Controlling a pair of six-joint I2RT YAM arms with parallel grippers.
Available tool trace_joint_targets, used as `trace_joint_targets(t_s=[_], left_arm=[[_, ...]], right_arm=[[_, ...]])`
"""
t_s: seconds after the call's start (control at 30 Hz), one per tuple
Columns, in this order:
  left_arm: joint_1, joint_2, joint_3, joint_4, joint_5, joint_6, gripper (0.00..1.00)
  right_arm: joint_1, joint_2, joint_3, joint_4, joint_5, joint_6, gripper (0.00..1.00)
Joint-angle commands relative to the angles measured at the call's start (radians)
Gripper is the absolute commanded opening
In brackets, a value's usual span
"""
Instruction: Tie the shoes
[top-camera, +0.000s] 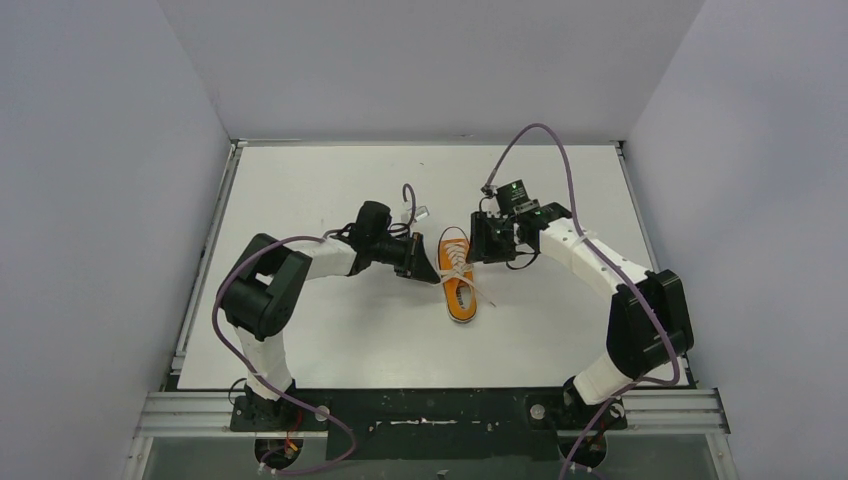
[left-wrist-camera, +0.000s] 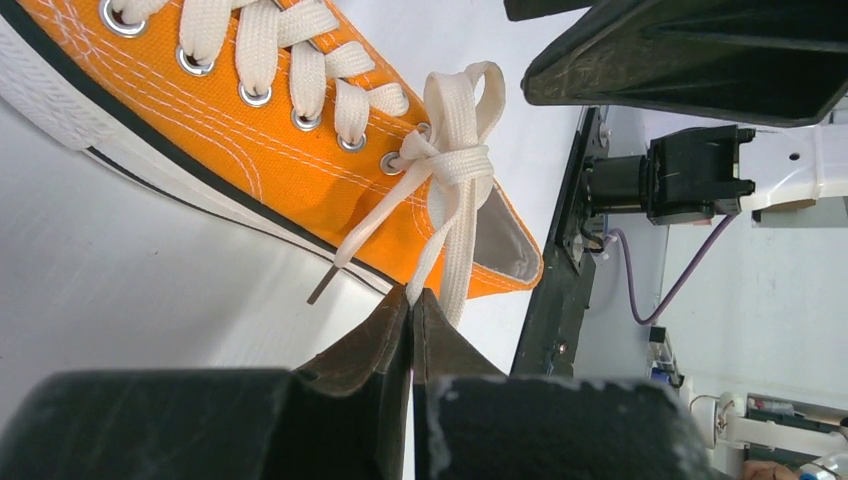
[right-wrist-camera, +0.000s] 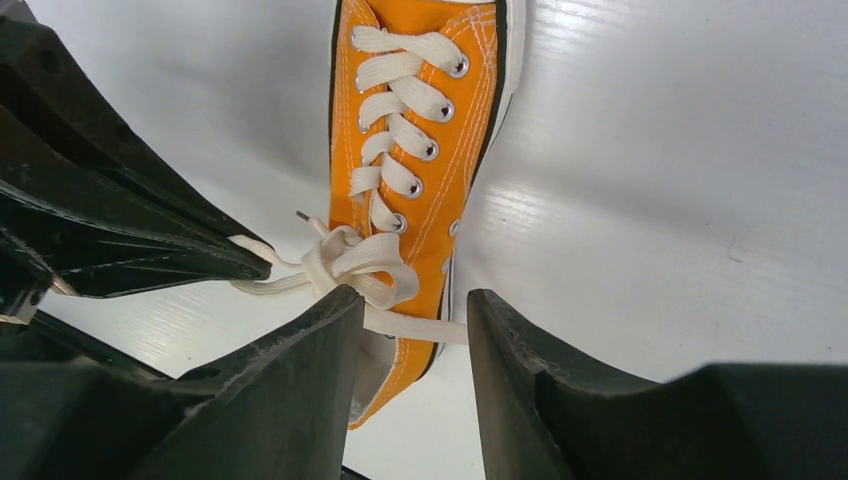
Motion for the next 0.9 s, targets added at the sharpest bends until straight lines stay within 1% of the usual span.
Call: trace_joint_targets(t_s=[0.0, 0.23, 0.37, 0.6, 0.7, 0.87], left_arm=[[0.0, -0.022, 0.002, 0.065, 0.037, -0.003, 0.0], [0.003, -0.021, 0.008, 0.063, 0.046, -0.004, 0.0], [0.004, -0.014, 0.013, 0.064, 0.052, -0.003, 0.0], [0.006, -0.011, 0.018, 0.065, 0.058, -0.004, 0.0], [0.006, -0.009, 0.02, 0.064, 0.059, -0.005, 0.0], [0.006, -0.012, 0.018, 0.068, 0.058, -0.007, 0.0]], right_arm=[[-0.016, -0.039, 0.008, 0.063, -0.028, 0.092, 0.45], [-0.074, -0.023, -0.047, 0.148, -0.129, 0.126, 0.44], [-0.076, -0.004, -0.07, 0.186, -0.188, 0.123, 0.43], [-0.076, 0.011, -0.108, 0.254, -0.231, 0.152, 0.42], [-0.076, 0.026, -0.104, 0.257, -0.236, 0.153, 0.39], [-0.079, 0.038, -0.105, 0.263, -0.236, 0.155, 0.29]])
